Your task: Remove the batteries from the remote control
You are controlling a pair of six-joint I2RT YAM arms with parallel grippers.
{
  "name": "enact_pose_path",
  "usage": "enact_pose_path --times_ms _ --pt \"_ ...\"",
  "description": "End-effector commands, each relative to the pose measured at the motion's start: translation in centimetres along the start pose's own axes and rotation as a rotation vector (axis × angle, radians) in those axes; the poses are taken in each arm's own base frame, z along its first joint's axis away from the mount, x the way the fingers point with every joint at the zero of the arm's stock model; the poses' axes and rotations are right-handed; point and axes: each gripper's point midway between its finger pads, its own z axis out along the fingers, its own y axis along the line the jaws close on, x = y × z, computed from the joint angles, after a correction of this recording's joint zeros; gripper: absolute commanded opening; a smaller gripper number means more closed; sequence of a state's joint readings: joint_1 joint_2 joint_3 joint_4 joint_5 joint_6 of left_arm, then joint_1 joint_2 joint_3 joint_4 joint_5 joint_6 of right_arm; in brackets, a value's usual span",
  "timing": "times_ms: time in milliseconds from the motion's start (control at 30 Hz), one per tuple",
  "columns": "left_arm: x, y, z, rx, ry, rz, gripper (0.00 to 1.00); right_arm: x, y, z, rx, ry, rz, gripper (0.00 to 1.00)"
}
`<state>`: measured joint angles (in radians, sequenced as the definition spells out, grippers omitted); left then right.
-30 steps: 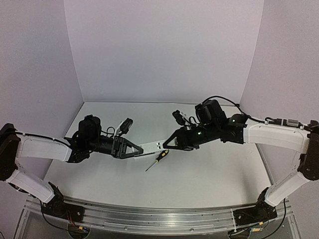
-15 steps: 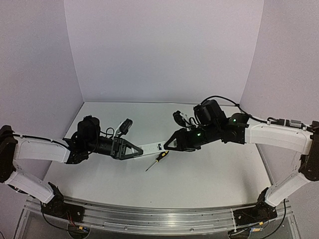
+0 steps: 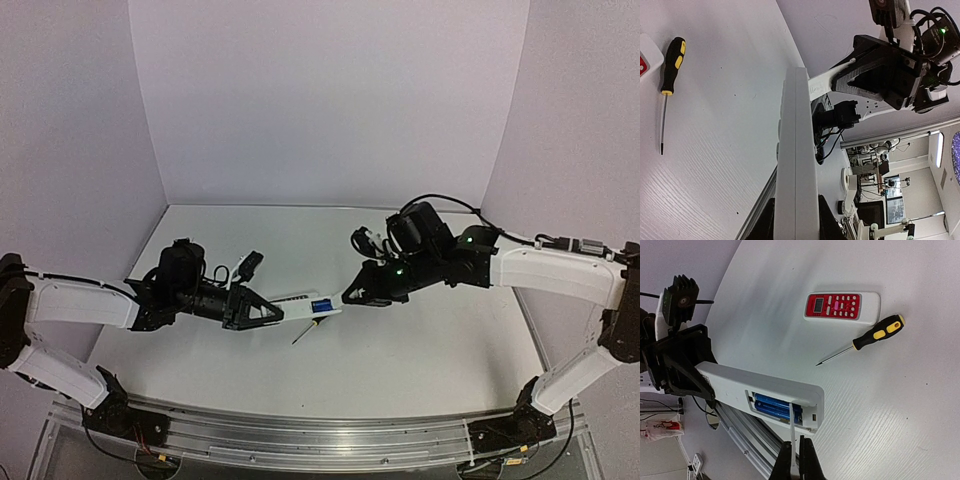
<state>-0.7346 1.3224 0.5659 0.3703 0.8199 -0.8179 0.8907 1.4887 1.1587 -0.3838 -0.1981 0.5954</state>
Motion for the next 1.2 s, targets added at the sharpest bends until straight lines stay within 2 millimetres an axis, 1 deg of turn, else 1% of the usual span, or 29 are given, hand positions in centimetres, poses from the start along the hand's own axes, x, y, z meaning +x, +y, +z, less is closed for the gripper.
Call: enact_pose_path --times_ms 0,100,200,233,267,400,500,633,800,933,1067,1133,1167 --pt "-0.7 -2.5 0.3 0.069 0.003 0.103 0.00 0.0 -0.7 -0.4 0.033 0.013 0.026 0.00" --pt "-0.1 -0.4 1.0 0.035 0.022 0.054 0.00 0.0 -0.2 -1.3 0.007 0.004 0.025 0.00" --pt "0.7 1.1 1.5 0.031 0.041 0.024 0.00 -0.4 -0.9 -2.3 0.006 -0.017 0.072 0.00" --pt "1.0 1.4 1.7 0.034 0.048 0.019 0.00 -0.6 -1.6 -2.5 0.007 -0.022 0.103 0.00" --pt "1.3 1.9 1.9 0.029 0.058 0.011 0.00 -0.8 -2.6 -2.7 0.017 -0.028 0.143 0.00" --pt "2.2 3.8 2.7 0.003 0.108 -0.020 0.00 -0.9 -7.3 -2.8 0.058 -0.043 0.292 0.00" --pt "2.6 4.8 3.3 -0.008 0.145 -0.048 0.00 -0.7 -10.5 -2.2 0.103 -0.042 0.362 0.00" --pt "3.2 6.0 4.2 -0.009 0.197 -0.088 0.00 -0.4 -13.6 -0.5 0.107 -0.011 0.461 0.00" --pt "3.6 7.3 4.9 -0.022 0.230 -0.130 0.00 -0.6 -15.6 1.9 0.054 -0.001 0.503 0.00" --pt "3.7 8.1 5.4 -0.035 0.246 -0.159 0.00 -0.3 -17.9 3.2 0.044 0.014 0.587 0.00" --pt "4.1 9.2 5.5 -0.076 0.254 -0.186 0.00 0.5 -19.4 3.9 0.031 0.033 0.649 0.02" --pt "4.1 9.4 5.5 -0.083 0.253 -0.193 0.04 1.0 -19.7 4.1 0.022 0.051 0.670 0.04" --pt "4.1 9.4 5.5 -0.085 0.255 -0.199 0.08 1.3 -19.8 4.2 0.021 0.060 0.678 0.05"
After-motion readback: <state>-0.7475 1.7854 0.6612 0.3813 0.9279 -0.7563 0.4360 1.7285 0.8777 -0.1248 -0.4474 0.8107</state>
